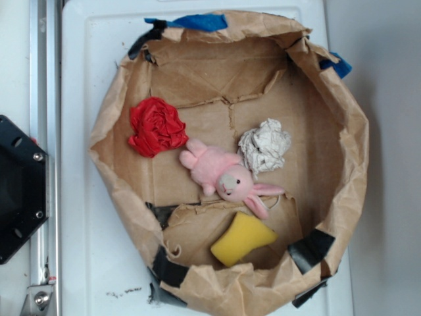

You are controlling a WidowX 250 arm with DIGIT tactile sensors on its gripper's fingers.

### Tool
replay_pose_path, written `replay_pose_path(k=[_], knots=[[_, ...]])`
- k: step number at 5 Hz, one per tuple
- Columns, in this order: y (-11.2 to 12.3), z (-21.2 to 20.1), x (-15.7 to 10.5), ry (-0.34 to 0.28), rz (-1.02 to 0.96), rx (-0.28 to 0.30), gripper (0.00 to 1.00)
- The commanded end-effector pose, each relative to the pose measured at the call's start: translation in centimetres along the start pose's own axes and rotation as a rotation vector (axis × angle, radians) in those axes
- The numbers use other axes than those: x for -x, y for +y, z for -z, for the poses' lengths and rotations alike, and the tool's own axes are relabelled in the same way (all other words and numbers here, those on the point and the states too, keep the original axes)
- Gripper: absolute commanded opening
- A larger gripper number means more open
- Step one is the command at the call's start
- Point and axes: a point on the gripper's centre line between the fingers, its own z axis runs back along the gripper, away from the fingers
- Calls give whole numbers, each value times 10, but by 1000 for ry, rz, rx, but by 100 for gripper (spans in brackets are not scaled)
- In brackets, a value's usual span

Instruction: Grab the white paper.

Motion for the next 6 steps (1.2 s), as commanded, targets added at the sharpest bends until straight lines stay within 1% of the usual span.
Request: replay_pose_path(k=[1, 2, 3, 4, 5, 6], knots=[[0, 0, 0, 0, 0, 0, 100], [-5, 4, -50, -60, -53, 41, 100], [-3, 25, -84, -104, -89, 51, 100], [4, 64, -107, -120, -85, 63, 100], [21, 96, -120, -146, -85, 55, 100], [40, 111, -129, -158, -67, 13, 100]])
